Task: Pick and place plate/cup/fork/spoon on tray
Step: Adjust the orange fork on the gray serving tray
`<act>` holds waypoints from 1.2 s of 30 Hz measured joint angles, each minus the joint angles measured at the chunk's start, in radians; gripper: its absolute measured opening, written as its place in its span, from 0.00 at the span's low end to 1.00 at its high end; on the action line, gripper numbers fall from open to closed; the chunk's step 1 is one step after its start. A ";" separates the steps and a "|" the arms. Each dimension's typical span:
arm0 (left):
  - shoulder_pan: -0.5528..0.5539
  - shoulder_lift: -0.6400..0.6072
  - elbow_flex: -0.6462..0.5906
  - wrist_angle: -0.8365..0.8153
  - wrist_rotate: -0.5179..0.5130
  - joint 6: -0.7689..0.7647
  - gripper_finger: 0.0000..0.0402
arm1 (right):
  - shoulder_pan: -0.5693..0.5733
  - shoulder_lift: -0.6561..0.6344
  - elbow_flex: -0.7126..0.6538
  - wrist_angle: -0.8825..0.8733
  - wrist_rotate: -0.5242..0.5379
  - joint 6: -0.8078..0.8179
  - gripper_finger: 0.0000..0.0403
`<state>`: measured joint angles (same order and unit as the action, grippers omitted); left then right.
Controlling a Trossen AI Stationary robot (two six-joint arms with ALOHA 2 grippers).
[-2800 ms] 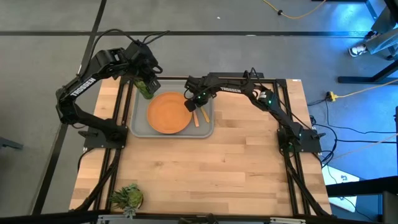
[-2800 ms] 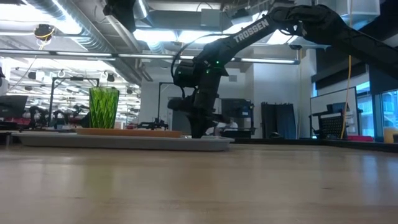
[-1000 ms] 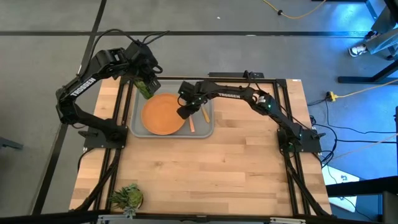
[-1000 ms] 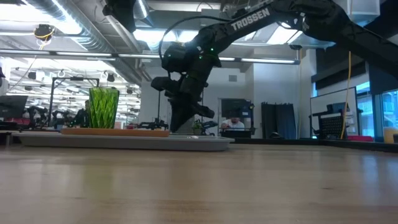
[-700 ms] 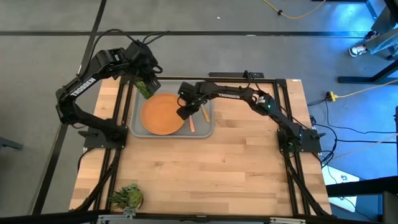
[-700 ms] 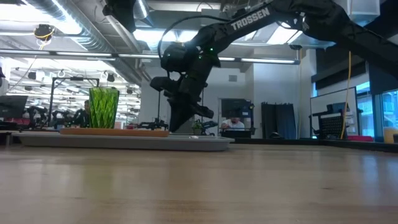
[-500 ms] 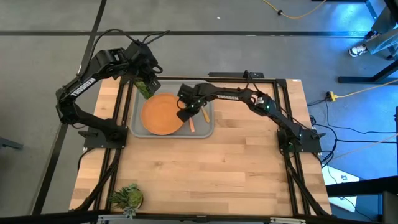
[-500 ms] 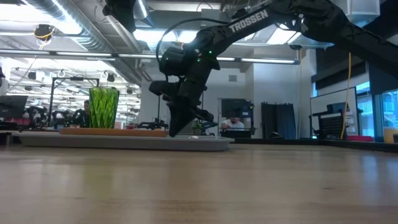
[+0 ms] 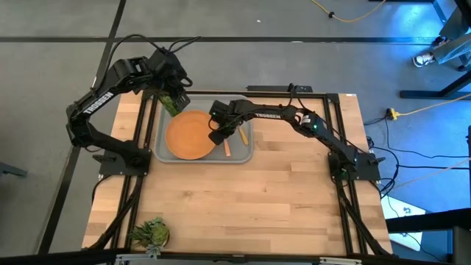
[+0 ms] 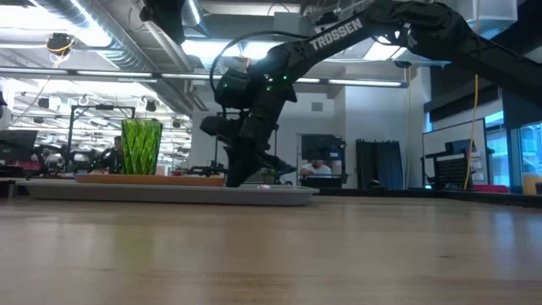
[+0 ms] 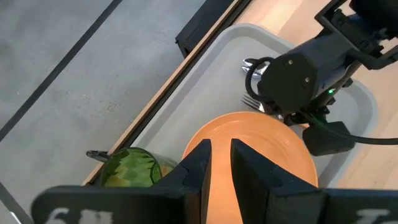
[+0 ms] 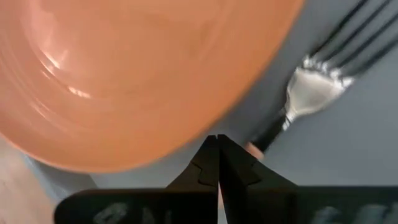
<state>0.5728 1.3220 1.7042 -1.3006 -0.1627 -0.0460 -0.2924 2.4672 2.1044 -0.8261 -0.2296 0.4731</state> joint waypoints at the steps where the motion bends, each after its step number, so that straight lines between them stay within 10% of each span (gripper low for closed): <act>1: 0.000 0.000 0.000 0.000 0.000 0.000 0.13 | 0.000 0.000 0.000 -0.010 0.001 -0.007 0.00; 36: 0.000 0.000 0.000 0.008 0.000 -0.027 0.13 | -0.007 -0.006 0.001 -0.087 0.185 0.019 0.00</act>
<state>0.5730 1.3220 1.7042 -1.2930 -0.1628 -0.0727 -0.2993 2.4611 2.1052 -0.9130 -0.0441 0.4919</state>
